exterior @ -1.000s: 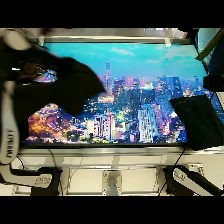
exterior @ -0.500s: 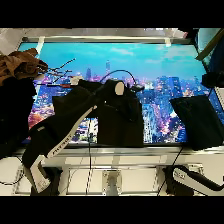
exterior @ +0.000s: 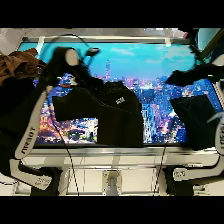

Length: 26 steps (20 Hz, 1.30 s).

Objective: Fold the clothes and pants, and hang the long-sleeved shirts on hangers.

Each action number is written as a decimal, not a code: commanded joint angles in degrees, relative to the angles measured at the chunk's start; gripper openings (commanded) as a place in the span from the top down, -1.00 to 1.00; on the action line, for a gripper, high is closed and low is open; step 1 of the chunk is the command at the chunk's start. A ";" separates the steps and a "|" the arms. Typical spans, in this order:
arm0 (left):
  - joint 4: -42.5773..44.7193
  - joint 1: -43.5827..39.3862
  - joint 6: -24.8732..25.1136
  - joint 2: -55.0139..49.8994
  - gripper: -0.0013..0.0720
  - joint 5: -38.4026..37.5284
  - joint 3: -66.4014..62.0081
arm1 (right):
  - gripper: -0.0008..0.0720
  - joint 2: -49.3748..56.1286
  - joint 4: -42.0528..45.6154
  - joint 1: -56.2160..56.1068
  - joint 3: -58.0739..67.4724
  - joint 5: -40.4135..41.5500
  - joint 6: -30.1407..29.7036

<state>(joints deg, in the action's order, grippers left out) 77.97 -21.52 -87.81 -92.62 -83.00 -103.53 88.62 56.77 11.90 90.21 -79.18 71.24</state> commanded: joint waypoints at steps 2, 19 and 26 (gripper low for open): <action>2.01 10.12 -1.99 1.73 -0.92 -1.44 3.76 | -0.25 12.02 -5.70 -8.94 0.00 5.49 0.02; -7.10 17.57 1.97 -26.10 -0.92 25.83 -8.11 | -0.43 16.15 -7.21 -19.78 2.40 -6.29 -0.55; -10.80 17.09 5.81 -27.78 0.95 25.27 -10.05 | -0.43 16.17 -6.49 -32.68 2.62 7.45 -5.22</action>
<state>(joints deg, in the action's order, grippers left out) 68.47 -4.21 -83.92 -119.70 -57.36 -112.92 104.81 50.13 -15.94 92.73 -78.28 68.55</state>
